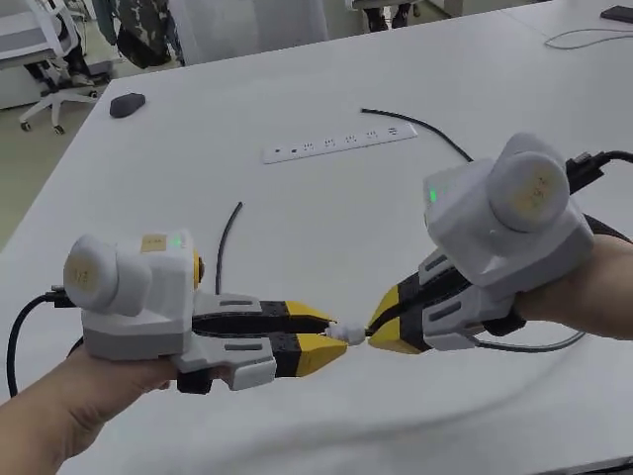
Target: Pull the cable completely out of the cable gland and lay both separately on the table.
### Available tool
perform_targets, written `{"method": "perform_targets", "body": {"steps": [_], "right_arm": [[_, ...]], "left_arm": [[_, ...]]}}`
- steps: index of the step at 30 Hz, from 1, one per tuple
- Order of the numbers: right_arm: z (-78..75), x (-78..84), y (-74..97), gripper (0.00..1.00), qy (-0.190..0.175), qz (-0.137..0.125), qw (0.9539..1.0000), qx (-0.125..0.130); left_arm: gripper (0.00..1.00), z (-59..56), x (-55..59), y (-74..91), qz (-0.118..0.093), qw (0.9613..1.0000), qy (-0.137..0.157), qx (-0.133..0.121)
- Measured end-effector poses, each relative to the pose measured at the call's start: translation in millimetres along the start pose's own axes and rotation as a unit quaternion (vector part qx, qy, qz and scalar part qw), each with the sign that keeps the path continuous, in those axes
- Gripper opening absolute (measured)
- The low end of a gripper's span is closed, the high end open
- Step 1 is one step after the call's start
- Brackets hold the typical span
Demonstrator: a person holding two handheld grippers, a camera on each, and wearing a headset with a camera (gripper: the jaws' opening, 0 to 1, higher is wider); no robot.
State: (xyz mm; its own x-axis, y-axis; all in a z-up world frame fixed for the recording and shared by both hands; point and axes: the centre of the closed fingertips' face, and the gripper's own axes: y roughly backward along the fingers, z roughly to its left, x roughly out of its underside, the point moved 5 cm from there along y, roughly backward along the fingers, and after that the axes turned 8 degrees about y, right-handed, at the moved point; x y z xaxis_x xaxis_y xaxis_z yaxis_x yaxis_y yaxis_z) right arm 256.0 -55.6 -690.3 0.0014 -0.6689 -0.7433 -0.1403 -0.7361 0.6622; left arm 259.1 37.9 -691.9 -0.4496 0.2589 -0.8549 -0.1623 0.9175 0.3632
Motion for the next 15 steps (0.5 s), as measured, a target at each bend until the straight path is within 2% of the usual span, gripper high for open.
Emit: {"method": "perform_targets", "body": {"steps": [4, 6, 10, 12, 14, 15], "right_arm": [[1.4, 4.9, 1.4, 0.0, -0.021, 0.0, 0.9998, 0.005], [-0.1, 12.8, 3.8, 0.0, -0.02, 0.012, 0.9995, 0.022], [-2.4, 27.3, 12.5, 0.0, -0.047, 0.011, 0.9978, 0.045], [-7.4, 36.6, 19.3, 0.0, -0.067, 0.008, 0.9954, 0.067], [-9.7, 45.3, 24.9, 0.0, -0.086, 0.008, 0.9936, 0.073], [-12.6, 50.4, 29.3, 0.0, -0.097, 0.007, 0.9916, 0.085]], "left_arm": [[0.15, -0.8, 0.8, -2.1, 0.002, 1.0, 0.002, 0.003], [0.15, 0.6, 0.7, -1.8, 0.003, 1.0, -0.002, 0.0], [0.15, 4.9, -0.2, 3.7, -0.003, 0.9999, -0.006, -0.01], [0.15, 7.2, -3.2, 7.2, -0.012, 0.9998, -0.007, -0.017], [0.15, 8.7, -4.7, 9.8, -0.015, 0.9997, -0.004, -0.019], [0.15, 9.7, -5.4, 11.3, -0.017, 0.9996, -0.005, -0.023]]}}
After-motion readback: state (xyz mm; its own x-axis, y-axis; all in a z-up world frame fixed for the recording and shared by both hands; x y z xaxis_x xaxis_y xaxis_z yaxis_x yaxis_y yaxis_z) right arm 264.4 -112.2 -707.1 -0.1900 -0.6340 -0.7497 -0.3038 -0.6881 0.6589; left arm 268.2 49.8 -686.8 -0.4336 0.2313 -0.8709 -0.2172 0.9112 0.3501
